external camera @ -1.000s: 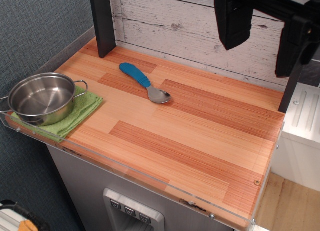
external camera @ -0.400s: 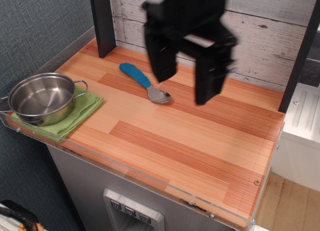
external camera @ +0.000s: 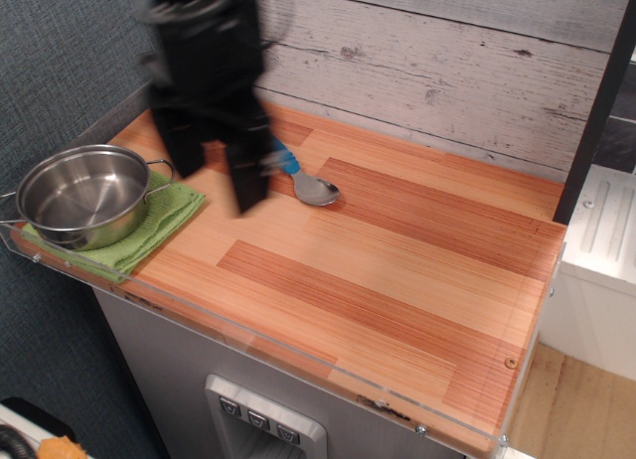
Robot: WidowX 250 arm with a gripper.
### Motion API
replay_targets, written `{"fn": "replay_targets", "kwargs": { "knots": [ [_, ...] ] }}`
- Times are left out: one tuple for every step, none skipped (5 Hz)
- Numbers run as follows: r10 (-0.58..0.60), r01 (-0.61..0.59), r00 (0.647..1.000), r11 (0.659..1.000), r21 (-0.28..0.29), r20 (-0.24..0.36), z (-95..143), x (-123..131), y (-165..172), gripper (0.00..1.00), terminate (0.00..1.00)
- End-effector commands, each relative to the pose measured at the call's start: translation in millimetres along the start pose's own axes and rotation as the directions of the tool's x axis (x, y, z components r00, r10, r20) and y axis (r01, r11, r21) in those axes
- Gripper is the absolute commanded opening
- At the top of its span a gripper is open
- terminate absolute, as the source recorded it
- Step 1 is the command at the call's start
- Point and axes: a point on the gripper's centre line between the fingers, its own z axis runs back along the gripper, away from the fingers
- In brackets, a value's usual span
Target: Move pot to the far side of table away from napkin
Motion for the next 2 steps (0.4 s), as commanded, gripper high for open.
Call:
{"fn": "replay_targets", "kwargs": {
  "knots": [
    [0.025,-0.026,1.000,0.998,0.054,0.014,-23.0,-10.4,74.0,1.00,0.00],
    [0.052,-0.052,0.999,0.998,0.040,0.014,-38.6,-9.8,93.3,1.00,0.00]
  ]
}}
